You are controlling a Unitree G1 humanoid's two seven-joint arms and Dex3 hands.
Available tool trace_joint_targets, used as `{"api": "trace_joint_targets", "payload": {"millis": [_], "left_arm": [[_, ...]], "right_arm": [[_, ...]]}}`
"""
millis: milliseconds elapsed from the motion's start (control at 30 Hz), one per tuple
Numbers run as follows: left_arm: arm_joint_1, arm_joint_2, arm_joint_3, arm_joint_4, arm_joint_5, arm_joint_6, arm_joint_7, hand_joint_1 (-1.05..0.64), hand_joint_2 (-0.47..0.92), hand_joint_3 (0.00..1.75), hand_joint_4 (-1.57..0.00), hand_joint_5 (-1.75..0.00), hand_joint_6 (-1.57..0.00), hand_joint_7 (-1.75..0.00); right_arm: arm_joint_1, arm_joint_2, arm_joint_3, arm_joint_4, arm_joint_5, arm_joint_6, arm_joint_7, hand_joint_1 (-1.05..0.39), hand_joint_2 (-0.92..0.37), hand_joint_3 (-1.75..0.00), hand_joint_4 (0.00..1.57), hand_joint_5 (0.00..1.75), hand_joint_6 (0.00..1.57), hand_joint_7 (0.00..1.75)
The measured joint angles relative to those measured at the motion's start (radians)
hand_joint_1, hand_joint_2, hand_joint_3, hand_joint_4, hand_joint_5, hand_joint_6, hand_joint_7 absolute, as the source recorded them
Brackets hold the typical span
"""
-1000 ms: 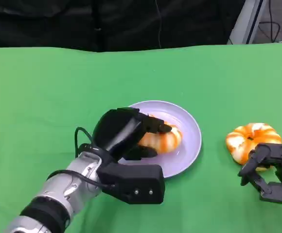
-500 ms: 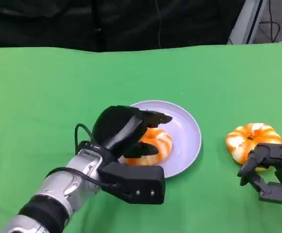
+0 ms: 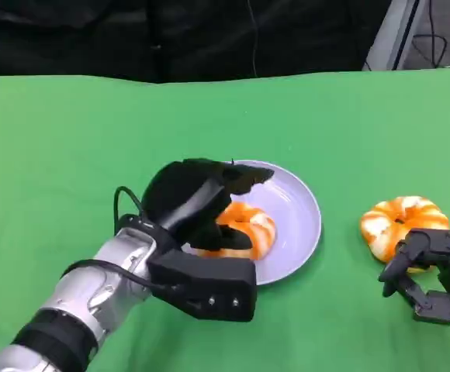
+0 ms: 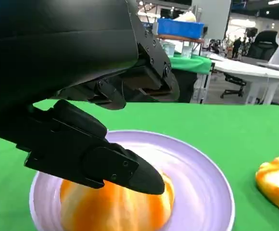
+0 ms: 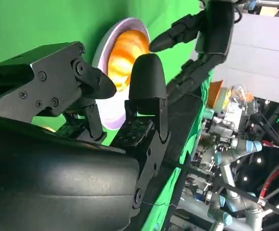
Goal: Grasp the bread from the table and place it into the plate.
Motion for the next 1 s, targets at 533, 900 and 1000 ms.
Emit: {"api": "trace_joint_targets", "payload": {"millis": [533, 900, 1000], "left_arm": [[0.147, 0.035, 0.168, -0.115, -0.175, -0.136, 0.015, -0.62, 0.92, 0.12, -0.67, -0.04, -0.54, -0.03], [0.276, 0.028, 0.276, -0.138, -0.304, -0.303, 0.027, -0.56, 0.92, 0.05, -0.80, -0.04, -0.64, -0.03], [0.307, 0.028, 0.305, -0.139, -0.343, -0.382, 0.028, -0.52, 0.92, 0.05, -0.82, -0.03, -0.65, -0.02]], "right_arm": [[0.000, 0.000, 0.000, -0.001, 0.000, 0.000, 0.000, 0.12, -0.70, -0.85, 0.86, 1.41, 0.92, 1.02], [0.000, 0.000, 0.001, -0.001, 0.000, -0.001, -0.001, 0.12, -0.69, -0.86, 0.87, 1.41, 0.91, 1.03], [0.000, 0.000, 0.001, 0.000, -0.001, -0.001, -0.002, 0.12, -0.69, -0.86, 0.87, 1.41, 0.92, 1.03]]}}
